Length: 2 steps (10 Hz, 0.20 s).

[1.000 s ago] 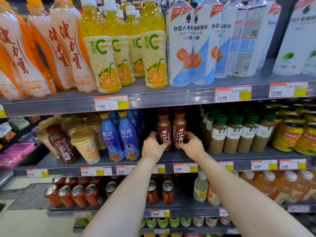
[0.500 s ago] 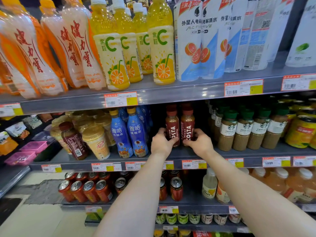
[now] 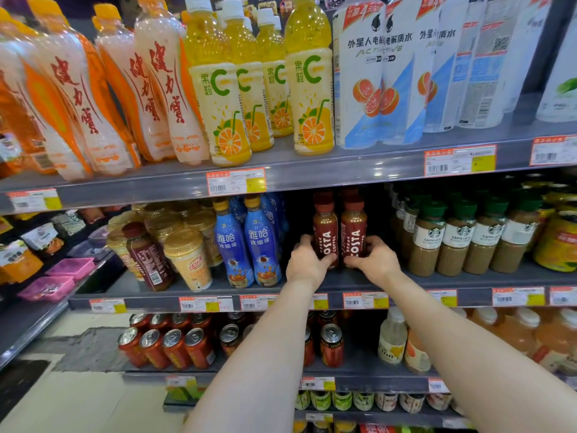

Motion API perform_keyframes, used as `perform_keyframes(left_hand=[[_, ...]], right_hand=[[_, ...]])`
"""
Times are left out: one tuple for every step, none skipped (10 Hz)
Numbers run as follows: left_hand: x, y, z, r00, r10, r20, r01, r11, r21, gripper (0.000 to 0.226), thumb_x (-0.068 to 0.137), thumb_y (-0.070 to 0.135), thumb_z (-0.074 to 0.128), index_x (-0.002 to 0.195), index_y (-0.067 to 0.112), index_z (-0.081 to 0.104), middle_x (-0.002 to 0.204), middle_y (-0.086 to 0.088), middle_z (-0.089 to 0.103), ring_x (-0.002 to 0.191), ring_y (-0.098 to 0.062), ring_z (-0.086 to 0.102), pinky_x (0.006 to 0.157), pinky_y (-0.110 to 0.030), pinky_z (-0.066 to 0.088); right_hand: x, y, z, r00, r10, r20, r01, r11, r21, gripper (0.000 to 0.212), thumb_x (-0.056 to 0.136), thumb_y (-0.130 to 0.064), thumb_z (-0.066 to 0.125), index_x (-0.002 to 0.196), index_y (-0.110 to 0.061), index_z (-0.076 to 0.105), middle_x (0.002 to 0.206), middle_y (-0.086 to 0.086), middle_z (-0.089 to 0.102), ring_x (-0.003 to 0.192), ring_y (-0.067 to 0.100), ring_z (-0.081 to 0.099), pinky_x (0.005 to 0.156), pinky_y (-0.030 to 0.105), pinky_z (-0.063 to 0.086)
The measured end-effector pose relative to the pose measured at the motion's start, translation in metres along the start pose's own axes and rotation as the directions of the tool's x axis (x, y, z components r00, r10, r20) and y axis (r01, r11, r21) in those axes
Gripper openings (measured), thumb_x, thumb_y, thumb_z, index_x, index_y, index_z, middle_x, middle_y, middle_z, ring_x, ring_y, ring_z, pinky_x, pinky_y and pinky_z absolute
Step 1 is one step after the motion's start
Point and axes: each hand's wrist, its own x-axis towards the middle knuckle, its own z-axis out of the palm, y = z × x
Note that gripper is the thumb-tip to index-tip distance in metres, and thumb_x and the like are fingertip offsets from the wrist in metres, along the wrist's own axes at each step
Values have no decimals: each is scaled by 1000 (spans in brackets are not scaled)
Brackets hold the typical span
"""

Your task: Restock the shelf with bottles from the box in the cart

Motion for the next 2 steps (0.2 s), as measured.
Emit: perform_keyframes(left_hand=[[-6, -8, 2, 999, -32, -4, 33, 999, 38, 74, 83, 42, 81, 142, 16, 44, 135, -10, 55, 122, -31, 59, 97, -45, 51], [-14, -9, -3, 999, -34, -32, 38, 992, 121, 74, 89, 44, 73, 147, 13, 39, 141, -12, 52, 128, -33, 55, 100, -45, 50]], right_hand=[[-2, 1, 1, 1000, 25, -3, -25, 1000, -9, 75, 71, -29, 88, 133, -10, 51, 122, 8, 67, 111, 25, 63, 89, 31, 47], [-6, -1, -2, 997, 37, -66, -39, 999, -25, 80, 72, -30, 88, 138, -7, 49, 127, 10, 65, 117, 27, 62, 96, 35, 48]])
